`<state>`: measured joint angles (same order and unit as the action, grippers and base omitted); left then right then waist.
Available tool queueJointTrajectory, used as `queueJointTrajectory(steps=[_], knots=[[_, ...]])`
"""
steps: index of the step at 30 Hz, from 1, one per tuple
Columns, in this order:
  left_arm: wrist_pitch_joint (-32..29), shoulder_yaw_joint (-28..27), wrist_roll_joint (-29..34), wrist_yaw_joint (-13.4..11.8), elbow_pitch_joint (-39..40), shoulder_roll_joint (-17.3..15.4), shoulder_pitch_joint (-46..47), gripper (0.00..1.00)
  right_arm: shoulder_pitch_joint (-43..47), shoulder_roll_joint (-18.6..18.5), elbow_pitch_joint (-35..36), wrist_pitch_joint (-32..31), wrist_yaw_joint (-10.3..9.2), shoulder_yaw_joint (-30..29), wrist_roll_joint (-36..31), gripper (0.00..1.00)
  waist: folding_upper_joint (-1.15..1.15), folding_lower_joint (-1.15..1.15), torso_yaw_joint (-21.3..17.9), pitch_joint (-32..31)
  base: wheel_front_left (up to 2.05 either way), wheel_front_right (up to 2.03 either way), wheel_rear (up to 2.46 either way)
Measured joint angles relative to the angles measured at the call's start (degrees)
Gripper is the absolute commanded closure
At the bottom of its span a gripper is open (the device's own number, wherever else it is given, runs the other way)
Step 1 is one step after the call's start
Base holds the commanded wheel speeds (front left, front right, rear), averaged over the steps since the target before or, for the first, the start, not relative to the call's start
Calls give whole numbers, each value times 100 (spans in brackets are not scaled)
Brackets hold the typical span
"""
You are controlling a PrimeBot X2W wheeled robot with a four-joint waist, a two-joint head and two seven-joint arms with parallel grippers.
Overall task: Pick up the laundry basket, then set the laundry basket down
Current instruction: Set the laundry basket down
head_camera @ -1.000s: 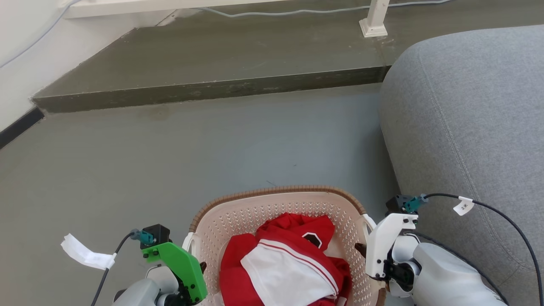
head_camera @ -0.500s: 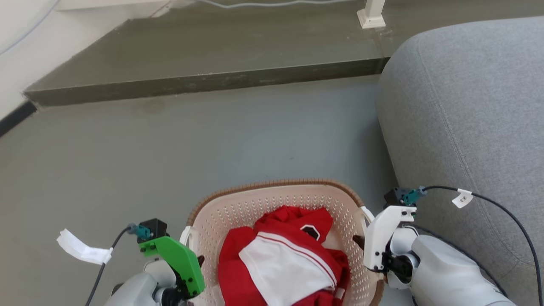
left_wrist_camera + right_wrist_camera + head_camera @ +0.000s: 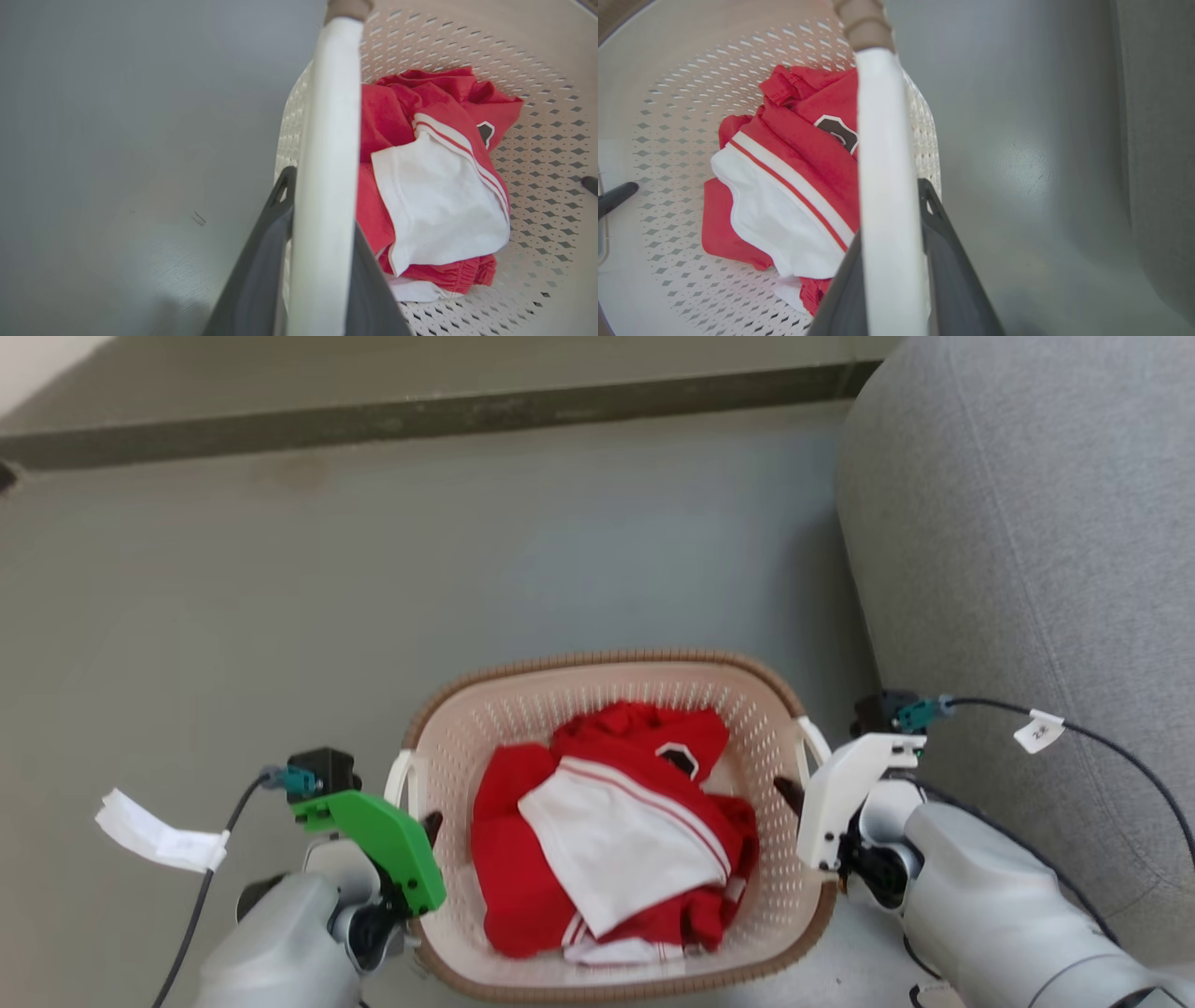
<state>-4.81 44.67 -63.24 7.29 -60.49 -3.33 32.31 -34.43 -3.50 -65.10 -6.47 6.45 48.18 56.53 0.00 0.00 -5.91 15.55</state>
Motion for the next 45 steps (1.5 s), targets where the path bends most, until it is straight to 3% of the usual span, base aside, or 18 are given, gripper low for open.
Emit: queueJointTrajectory(steps=[33, 45], knots=[[1273, 93, 332, -1, 333, -229, 1538, 100, -1393, -107, 168, 1589, 7, -91, -174, 100, 0, 1, 136, 2708, 0, 0, 0], [1556, 180, 396, 2, 256, -263, 1795, 100, -1457, -43, 114, 1784, 7, -108, -151, 100, 0, 1, 141, 3458, 0, 0, 0]])
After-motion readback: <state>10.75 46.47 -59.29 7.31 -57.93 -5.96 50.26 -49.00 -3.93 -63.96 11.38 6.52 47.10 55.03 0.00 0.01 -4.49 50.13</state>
